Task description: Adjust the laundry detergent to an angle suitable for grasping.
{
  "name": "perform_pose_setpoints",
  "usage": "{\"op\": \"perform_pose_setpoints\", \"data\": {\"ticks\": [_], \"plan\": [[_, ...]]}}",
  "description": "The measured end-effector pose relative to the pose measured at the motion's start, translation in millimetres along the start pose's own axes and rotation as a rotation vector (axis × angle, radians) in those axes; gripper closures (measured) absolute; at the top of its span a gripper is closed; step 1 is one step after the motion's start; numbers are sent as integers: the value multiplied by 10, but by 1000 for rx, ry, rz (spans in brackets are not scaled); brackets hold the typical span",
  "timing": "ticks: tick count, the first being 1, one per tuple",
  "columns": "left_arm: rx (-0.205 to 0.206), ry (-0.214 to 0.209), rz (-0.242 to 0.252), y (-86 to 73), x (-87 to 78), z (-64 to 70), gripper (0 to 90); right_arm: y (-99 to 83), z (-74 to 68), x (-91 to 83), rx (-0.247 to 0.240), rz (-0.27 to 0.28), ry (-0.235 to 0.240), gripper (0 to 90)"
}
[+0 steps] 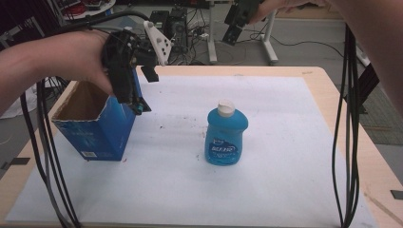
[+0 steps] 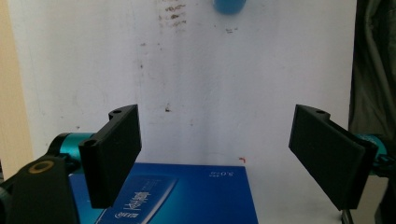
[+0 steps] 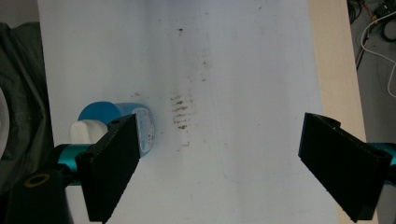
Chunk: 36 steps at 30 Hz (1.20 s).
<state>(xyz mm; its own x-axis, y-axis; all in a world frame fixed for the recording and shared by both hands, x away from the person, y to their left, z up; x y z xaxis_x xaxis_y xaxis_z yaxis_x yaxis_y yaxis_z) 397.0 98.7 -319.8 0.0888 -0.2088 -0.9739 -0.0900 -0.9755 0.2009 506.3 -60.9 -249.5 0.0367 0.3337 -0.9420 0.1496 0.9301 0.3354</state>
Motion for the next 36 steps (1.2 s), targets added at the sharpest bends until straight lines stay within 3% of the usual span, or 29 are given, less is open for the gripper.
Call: {"op": "perform_pose_setpoints", "data": {"ticks": [21,36], "plan": [[4,2,12,10,-31,-32,170,-6,9,35,-15,-4,14,123],[7,-3,9,15,-21,-34,170,-129,-7,-45,-27,44,4,123]]}}
Point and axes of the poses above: each handheld gripper's, and its own axes: x roughly forward along the jaws, y roughly out of its top, z roughly to its right, the point moved 10 cm from there along x, roughly forward along the jaws, and after that the axes turned 4 degrees about x, right-handed, at the moved point
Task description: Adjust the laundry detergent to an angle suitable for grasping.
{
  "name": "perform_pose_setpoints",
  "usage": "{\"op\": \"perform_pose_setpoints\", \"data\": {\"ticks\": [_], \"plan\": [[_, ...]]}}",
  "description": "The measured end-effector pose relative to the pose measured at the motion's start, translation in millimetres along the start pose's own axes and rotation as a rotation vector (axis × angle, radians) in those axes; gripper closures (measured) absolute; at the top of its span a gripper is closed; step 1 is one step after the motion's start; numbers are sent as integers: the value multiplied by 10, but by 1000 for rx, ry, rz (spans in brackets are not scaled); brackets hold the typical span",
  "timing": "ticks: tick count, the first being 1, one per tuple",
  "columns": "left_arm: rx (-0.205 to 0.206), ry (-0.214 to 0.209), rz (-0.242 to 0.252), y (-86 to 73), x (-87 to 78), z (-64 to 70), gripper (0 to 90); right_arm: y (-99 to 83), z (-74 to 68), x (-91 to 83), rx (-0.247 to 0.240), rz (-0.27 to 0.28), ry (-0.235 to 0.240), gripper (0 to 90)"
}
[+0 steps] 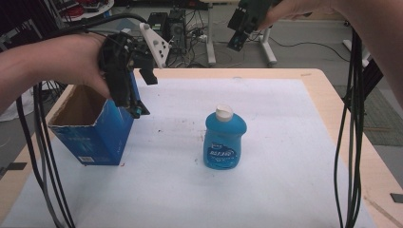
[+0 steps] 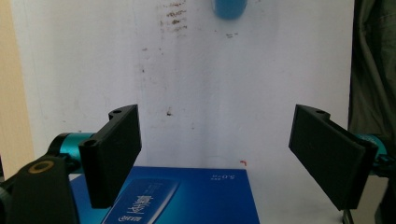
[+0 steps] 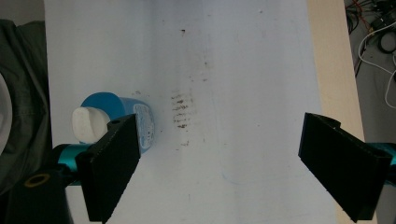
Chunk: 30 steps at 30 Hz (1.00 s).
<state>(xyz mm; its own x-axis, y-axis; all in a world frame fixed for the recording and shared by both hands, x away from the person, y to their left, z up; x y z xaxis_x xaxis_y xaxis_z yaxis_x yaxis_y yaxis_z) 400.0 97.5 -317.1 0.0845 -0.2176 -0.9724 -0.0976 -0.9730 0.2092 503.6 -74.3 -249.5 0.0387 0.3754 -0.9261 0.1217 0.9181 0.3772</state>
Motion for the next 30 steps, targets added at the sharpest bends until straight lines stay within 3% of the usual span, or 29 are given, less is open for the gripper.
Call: {"op": "perform_pose_setpoints", "data": {"ticks": [20,30], "plan": [[-7,7,7,-2,-14,-1,170,-287,-35,-94,20,61,-18,123],[-8,12,13,0,-47,17,170,-218,-56,-43,13,55,-7,123]]}}
Point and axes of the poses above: each handheld gripper's, and its own axes: x roughly forward along the jaws, y roughly out of its top, z roughly to its right, the point moved 10 cm from there along x, roughly forward along the jaws, and after that the axes turned 4 degrees about x, right-handed, at the moved point
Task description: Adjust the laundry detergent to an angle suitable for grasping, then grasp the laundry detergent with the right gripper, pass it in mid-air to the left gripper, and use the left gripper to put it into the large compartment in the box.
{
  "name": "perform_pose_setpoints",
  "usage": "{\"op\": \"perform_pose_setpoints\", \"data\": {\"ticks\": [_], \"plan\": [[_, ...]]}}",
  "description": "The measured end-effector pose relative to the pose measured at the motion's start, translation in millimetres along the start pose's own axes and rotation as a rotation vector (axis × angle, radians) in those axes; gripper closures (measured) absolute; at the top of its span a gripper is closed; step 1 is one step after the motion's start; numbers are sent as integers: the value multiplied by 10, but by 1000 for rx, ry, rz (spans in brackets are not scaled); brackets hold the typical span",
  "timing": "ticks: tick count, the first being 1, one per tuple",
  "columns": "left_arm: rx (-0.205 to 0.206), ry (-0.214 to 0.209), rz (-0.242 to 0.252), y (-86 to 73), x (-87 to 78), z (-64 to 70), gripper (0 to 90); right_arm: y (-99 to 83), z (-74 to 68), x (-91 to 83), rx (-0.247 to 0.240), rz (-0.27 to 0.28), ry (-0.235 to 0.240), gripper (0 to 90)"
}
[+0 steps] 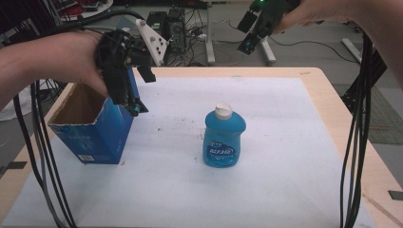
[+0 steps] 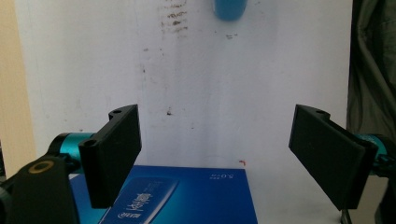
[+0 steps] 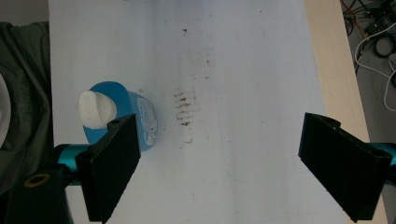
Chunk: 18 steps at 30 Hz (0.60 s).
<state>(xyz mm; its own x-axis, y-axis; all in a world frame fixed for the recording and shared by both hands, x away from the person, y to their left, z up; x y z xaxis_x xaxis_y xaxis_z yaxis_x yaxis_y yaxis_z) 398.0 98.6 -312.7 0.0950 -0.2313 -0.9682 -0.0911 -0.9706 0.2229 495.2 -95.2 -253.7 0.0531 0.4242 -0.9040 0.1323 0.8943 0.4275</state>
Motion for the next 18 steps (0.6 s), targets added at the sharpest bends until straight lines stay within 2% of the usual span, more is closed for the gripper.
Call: {"op": "perform_pose_setpoints", "data": {"ticks": [5,18], "plan": [[9,3,-1,13,-8,4,171,27,-18,13,-7,-3,-3,123],[1,1,-9,14,3,11,170,-21,-2,-18,-4,1,-5,123]]}}
Point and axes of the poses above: each handheld gripper's, and its own axes: x roughly forward along the jaws, y roughly out of its top, z roughly to its right, the point moved 10 cm from there along x, roughly forward along the jaws, and after that the axes turned 4 degrees about x, right-handed, at the moved point
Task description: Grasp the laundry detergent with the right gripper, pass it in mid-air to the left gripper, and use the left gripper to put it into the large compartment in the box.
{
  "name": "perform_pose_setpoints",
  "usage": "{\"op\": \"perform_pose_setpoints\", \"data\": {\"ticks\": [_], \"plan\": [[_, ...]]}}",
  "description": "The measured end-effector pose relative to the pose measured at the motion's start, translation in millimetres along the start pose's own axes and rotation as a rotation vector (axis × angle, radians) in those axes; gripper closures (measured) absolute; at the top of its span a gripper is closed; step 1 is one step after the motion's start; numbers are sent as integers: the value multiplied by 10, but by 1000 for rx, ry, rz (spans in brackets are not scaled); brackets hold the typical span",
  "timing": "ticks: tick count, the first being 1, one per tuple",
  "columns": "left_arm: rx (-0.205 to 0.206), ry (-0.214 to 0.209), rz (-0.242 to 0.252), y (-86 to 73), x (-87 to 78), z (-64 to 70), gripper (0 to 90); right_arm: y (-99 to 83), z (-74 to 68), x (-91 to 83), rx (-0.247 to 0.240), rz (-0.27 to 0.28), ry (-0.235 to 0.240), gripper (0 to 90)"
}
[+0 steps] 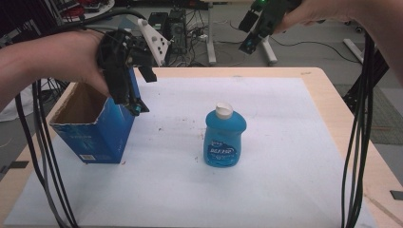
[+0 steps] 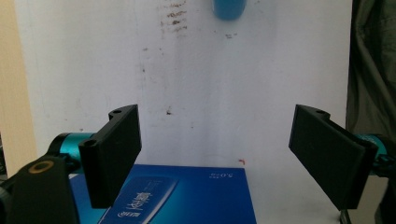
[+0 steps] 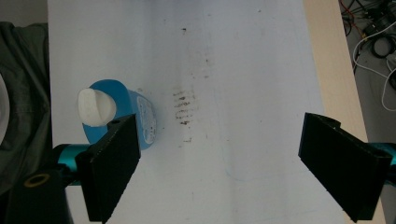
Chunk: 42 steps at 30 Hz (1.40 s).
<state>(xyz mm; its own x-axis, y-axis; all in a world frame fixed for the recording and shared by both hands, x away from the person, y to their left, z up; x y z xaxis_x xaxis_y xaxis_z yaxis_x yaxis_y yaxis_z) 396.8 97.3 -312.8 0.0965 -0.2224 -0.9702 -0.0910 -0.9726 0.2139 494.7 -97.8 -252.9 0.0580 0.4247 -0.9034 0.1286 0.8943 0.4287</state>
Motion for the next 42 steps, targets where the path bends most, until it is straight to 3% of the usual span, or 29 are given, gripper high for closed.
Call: {"op": "perform_pose_setpoints", "data": {"ticks": [16,31,42], "plan": [[-1,2,-2,10,-11,3,170,-268,-154,-67,9,47,0,123],[-6,5,-5,5,-11,34,170,-610,-421,127,15,75,18,123],[-2,3,-6,18,-5,25,170,-757,-574,313,16,103,33,123]]}}
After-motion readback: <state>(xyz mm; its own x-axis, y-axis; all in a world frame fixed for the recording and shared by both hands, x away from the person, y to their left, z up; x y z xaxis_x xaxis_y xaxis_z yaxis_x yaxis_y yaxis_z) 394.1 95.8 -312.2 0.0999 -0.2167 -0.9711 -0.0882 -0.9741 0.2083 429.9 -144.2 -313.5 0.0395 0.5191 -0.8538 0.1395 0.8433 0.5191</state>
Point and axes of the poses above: each handheld gripper's, and its own axes: x roughly forward along the jaws, y roughly out of its top, z roughly to its right, the point moved 10 cm from there along x, roughly forward along the jaws, and after that the axes turned 4 degrees about x, right-handed, at the moved point
